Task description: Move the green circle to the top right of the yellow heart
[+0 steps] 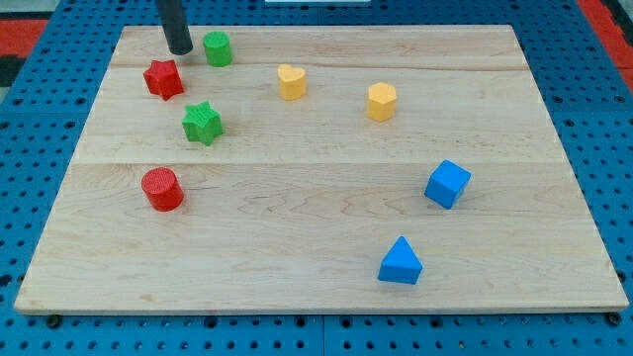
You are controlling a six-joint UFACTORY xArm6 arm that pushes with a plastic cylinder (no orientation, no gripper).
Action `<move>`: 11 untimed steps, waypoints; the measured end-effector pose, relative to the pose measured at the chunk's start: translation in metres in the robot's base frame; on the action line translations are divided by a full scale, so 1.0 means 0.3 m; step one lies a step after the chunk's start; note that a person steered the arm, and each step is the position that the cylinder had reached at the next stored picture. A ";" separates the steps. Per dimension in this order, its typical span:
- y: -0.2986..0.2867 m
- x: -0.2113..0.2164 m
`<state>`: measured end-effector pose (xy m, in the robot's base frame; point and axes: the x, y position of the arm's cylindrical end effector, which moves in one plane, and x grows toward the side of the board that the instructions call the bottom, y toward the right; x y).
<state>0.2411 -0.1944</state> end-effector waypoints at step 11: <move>0.538 -0.021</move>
<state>0.2347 -0.0329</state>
